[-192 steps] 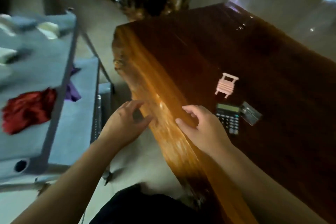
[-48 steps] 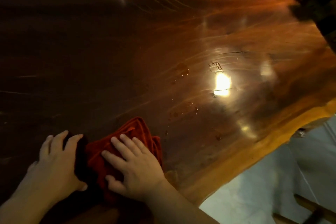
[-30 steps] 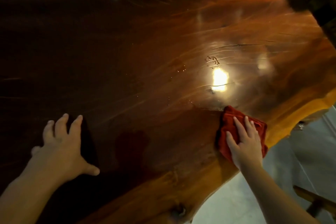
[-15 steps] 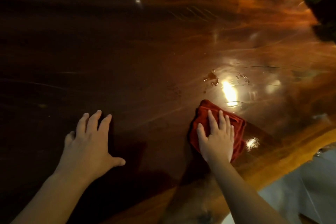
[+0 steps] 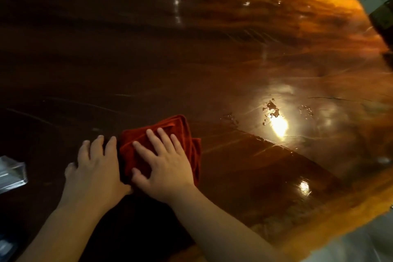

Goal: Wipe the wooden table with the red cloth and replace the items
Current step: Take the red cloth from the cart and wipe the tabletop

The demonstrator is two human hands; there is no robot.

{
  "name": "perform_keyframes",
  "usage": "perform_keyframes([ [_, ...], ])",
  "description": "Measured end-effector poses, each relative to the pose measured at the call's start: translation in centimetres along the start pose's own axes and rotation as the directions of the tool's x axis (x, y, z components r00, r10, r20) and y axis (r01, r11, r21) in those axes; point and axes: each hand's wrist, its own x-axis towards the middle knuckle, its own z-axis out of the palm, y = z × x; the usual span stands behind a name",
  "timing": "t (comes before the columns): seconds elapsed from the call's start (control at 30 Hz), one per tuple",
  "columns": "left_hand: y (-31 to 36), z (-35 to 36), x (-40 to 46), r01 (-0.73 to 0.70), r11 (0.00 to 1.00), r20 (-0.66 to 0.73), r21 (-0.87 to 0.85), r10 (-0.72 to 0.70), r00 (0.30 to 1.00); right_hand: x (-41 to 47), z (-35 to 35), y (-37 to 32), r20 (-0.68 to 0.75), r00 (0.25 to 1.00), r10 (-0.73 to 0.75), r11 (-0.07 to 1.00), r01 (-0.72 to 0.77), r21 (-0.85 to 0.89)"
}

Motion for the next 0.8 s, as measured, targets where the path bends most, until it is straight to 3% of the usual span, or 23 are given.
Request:
perform_keyframes([
  [0.2,2.3,1.0,0.3,0.062,0.998,0.017,0.026,-0.063,0.998,0.0,-2.0,3.4,0.085,0.979,-0.187,0.982,0.187,0.006],
  [0.3,4.3,1.5,1.3,0.082,0.997,0.06,0.013,-0.083,0.995,0.1,-2.9,5.8,0.102,0.972,-0.211,0.977,0.211,0.005],
  [0.57,13.0,1.9,3.3,0.005,0.999,0.015,0.041,-0.006,1.0,-1.0,-5.9,16.2,-0.121,0.993,0.001,0.999,0.005,0.052],
  [0.8,23.3,1.4,4.0,-0.161,0.98,-0.023,0.12,0.165,0.986,-3.8,-8.9,28.7,-0.257,0.928,0.271,0.962,-0.251,0.108],
])
